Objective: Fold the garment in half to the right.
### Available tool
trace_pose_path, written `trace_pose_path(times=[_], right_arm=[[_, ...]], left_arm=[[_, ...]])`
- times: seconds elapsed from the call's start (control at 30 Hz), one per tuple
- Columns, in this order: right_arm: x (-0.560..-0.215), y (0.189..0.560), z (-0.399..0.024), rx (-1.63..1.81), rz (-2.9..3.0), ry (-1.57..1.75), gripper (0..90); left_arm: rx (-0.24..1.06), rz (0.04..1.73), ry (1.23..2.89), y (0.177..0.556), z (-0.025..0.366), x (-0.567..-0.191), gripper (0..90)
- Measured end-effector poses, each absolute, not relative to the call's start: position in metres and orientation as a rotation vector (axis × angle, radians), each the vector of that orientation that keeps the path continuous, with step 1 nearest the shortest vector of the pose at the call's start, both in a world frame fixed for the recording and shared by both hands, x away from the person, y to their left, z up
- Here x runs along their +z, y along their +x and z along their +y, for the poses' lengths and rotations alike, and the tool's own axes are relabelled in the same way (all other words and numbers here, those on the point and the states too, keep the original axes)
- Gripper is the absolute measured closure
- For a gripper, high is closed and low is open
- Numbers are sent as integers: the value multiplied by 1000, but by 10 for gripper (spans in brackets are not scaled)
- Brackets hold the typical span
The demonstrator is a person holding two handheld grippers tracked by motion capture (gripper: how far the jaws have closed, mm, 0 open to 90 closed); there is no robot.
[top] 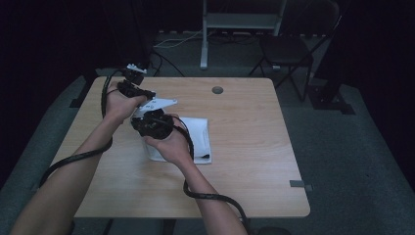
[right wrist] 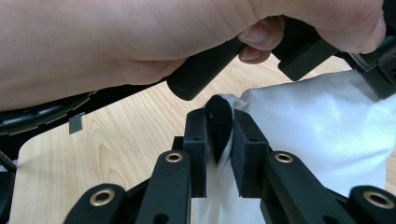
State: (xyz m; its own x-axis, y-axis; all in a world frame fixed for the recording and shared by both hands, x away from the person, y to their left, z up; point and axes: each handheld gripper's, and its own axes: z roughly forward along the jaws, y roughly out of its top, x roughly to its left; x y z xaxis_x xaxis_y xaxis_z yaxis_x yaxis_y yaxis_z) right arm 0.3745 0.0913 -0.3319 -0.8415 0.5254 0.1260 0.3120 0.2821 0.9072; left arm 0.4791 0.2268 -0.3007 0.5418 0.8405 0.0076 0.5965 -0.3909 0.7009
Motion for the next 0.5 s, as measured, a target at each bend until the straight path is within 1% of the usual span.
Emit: trace_pose_path(times=[0.5], right_arm=[[-331, 375, 75, 1575, 2342, 788, 782]], left_arm=[[462, 1149, 2120, 481, 214, -304, 847]])
